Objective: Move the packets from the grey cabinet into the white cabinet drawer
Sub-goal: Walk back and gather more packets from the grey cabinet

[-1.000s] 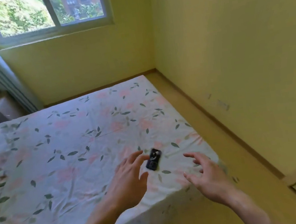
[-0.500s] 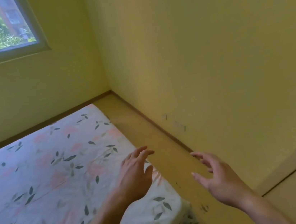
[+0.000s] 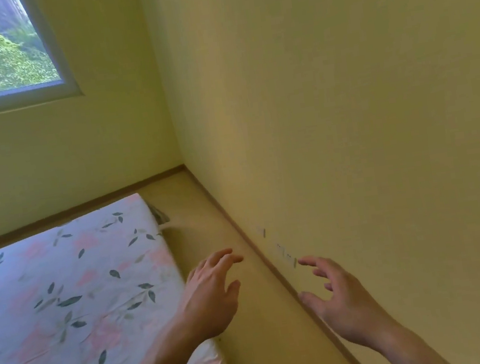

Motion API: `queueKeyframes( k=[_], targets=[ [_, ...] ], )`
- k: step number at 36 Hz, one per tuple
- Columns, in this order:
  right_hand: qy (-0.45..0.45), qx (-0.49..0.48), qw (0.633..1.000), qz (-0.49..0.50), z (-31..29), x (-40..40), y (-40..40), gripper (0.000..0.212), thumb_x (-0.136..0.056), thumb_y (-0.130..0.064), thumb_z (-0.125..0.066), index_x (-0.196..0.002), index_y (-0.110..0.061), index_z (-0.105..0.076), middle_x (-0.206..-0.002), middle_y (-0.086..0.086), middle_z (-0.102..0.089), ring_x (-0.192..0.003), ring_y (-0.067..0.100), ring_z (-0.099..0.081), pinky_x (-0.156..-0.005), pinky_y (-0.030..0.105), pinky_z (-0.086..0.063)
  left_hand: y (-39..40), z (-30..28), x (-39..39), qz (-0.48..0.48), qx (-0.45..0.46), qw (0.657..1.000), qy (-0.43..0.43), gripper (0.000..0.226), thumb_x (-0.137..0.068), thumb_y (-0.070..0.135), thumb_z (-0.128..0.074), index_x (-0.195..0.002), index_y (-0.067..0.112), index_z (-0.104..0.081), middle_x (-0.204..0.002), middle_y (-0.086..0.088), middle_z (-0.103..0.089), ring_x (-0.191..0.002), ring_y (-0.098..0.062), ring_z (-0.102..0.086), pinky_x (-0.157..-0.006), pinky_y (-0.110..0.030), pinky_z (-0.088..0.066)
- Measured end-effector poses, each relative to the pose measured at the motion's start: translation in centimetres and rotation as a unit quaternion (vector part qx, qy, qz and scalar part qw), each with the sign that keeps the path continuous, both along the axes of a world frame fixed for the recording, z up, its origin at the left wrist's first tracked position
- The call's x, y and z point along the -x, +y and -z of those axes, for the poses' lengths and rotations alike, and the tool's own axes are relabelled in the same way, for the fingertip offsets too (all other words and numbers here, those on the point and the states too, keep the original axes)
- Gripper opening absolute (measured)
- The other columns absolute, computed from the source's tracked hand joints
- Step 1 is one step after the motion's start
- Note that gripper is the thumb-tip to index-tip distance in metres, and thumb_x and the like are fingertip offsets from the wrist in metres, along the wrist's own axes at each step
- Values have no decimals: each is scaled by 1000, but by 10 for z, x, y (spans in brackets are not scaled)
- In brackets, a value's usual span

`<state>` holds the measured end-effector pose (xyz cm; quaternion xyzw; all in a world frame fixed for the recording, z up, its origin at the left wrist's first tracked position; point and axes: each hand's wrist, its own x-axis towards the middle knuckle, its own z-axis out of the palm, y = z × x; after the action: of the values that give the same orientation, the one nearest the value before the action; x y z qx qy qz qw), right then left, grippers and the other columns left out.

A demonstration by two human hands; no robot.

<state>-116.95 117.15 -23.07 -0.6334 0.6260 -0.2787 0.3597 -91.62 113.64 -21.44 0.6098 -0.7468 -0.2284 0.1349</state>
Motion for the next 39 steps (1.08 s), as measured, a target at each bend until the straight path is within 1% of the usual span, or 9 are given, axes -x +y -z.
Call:
queueKeyframes(
  k=[7, 10, 13, 17, 20, 25, 28, 34, 39],
  targets=[
    [28, -4, 995, -92, -1, 32, -126, 48, -90, -35, -70, -132, -45, -49, -132, -28, -47, -125, -1, -47, -103, 19, -39, -57, -1, 13, -98, -12, 995, -10, 42, -102, 34, -51, -141, 46, -41, -157, 26, -26, -146, -8, -27, -122, -34, -22],
    [21, 2, 990, -143, -5, 12, -179, 50, -90, -32, -71, -135, -40, -50, -130, -25, -48, -122, 0, -49, -102, 15, -37, -78, 2, -1, -158, -9, 987, -12, 42, -102, 37, -50, -141, 48, -40, -158, 26, -24, -147, -8, -28, -122, -35, -24],
    [19, -6, 980, -199, -9, -19, -231, 50, -91, -32, -71, -135, -41, -48, -122, -31, -44, -118, 2, -48, -100, 17, -36, -103, 0, -23, -217, -5, 976, -21, 41, -102, 39, -50, -141, 48, -40, -157, 27, -25, -145, -6, -30, -121, -35, -25],
    [18, -1, 966, -260, -9, -60, -302, 53, -91, -36, -70, -138, -44, -46, -132, -32, -45, -125, -4, -45, -107, 22, -39, -145, 0, -56, -272, -5, 962, -23, 40, -102, 37, -51, -140, 47, -42, -157, 27, -27, -145, -5, -29, -121, -34, -24],
    [23, 10, 958, -287, -8, -88, -359, 53, -91, -37, -70, -137, -45, -45, -128, -39, -41, -125, -5, -45, -105, 20, -38, -190, 8, -85, -302, -2, 953, -10, 40, -102, 36, -52, -139, 47, -42, -157, 26, -27, -146, -5, -28, -122, -35, -23],
    [25, 14, 961, -274, -11, -131, -447, 51, -89, -32, -72, -134, -44, -49, -125, -34, -46, -123, -1, -48, -103, 18, -39, -272, 10, -127, -313, 4, 950, 0, 40, -101, 35, -52, -138, 47, -43, -155, 26, -29, -142, -7, -33, -119, -33, -26],
    [21, 16, 960, -277, -17, -157, -493, 51, -90, -31, -72, -133, -44, -50, -119, -36, -43, -121, -1, -48, -101, 18, -38, -324, 6, -150, -304, 22, 952, -2, 40, -101, 37, -51, -139, 47, -42, -156, 26, -28, -143, -7, -32, -119, -34, -27],
    [10, 7, 956, -293, -25, -206, -590, 51, -90, -34, -73, -134, -44, -50, -128, -30, -48, -123, -2, -48, -100, 20, -40, -426, -17, -188, -296, 35, 955, 5, 43, -101, 32, -53, -141, 45, -43, -157, 24, -28, -145, -8, -29, -121, -33, -24],
    [0, -1, 950, -313, -19, -247, -677, 52, -90, -35, -72, -136, -44, -48, -127, -31, -47, -124, 0, -47, -101, 20, -40, -508, -22, -218, -297, 39, 954, -10, 43, -101, 34, -53, -142, 44, -42, -157, 24, -28, -145, -7, -28, -122, -35, -27]
  ],
)
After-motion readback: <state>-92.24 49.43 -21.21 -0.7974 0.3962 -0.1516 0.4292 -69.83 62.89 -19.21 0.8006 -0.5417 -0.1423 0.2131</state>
